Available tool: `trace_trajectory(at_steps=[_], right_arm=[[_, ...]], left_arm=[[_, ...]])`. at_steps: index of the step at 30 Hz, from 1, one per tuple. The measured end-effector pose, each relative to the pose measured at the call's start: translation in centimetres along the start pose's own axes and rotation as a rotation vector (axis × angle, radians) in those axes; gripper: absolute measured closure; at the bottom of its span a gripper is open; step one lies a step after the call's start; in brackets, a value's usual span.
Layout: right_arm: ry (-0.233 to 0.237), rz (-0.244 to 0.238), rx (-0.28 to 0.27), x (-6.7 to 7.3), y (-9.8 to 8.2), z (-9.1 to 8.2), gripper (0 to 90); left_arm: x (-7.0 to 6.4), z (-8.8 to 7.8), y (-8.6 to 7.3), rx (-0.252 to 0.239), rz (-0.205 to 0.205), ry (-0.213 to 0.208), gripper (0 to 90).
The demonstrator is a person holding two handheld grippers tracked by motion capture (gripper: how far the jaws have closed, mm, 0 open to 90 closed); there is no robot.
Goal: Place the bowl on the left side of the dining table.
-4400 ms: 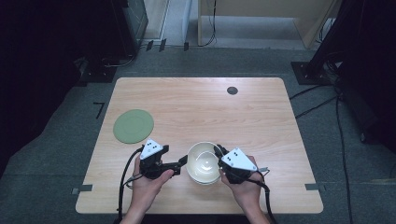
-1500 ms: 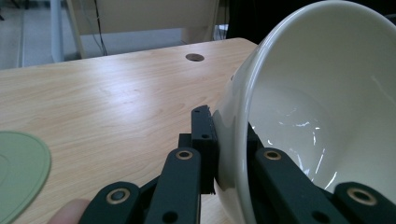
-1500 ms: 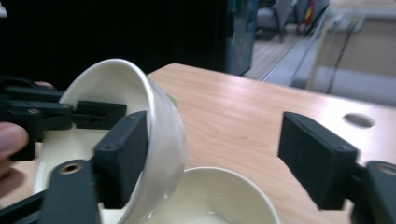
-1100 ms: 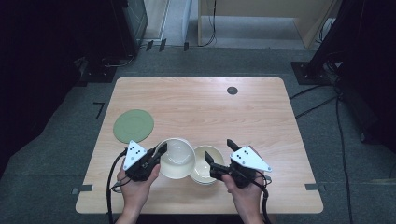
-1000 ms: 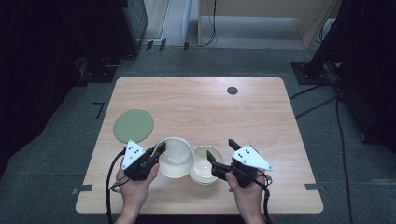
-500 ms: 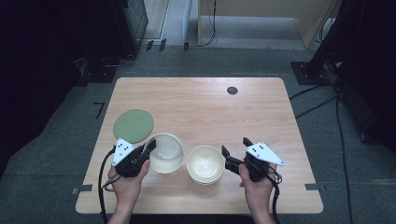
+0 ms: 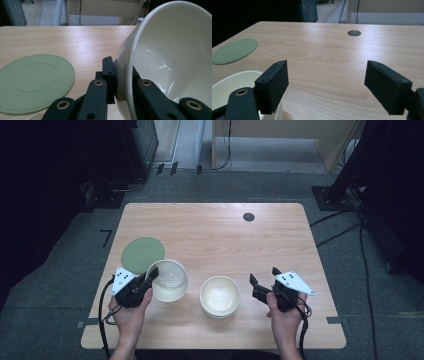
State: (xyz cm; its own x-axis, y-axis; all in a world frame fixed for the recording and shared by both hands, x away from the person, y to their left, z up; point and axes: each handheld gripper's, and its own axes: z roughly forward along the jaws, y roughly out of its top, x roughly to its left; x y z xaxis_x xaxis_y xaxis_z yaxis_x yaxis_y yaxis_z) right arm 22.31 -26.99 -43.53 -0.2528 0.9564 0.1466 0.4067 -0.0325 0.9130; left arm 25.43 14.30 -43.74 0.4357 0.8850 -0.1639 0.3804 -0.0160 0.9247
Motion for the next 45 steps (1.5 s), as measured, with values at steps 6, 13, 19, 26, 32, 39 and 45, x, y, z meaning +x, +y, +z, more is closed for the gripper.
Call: trace_trajectory(at_steps=[6, 13, 19, 26, 32, 39, 45], right_arm=[[-0.026, 0.002, 0.016, -1.2, -0.5, 0.2, 19.5], [-0.055, 0.008, 0.035, -2.5, -1.2, 0.6, 19.5], [-0.08, 0.017, 0.049, -3.7, -1.9, 0.8, 19.7], [-0.124, 0.014, 0.07, -5.6, -2.8, 1.0, 20.0], [-0.147, 0.045, 0.083, -7.2, -3.5, 1.0, 20.0], [-0.19, 0.046, 0.106, -8.8, -4.5, 1.1, 20.1], [-0.222, 0.045, 0.136, -9.9, -5.3, 1.5, 20.0]], left_arm=[[0.7, -0.1, -0.1, -0.003, -0.011, 0.02, 84.5], [1.3, 0.1, -0.4, 0.004, -0.015, 0.038, 84.5], [2.0, 0.1, -0.4, 0.002, -0.026, 0.051, 84.5], [3.2, 0.0, -0.6, 0.0, -0.052, 0.072, 84.6], [4.0, 0.0, -0.7, 0.011, -0.056, 0.092, 84.6], [4.9, 0.1, -1.0, 0.016, -0.08, 0.105, 84.6], [5.8, 0.1, -1.1, 0.016, -0.104, 0.112, 84.6]])
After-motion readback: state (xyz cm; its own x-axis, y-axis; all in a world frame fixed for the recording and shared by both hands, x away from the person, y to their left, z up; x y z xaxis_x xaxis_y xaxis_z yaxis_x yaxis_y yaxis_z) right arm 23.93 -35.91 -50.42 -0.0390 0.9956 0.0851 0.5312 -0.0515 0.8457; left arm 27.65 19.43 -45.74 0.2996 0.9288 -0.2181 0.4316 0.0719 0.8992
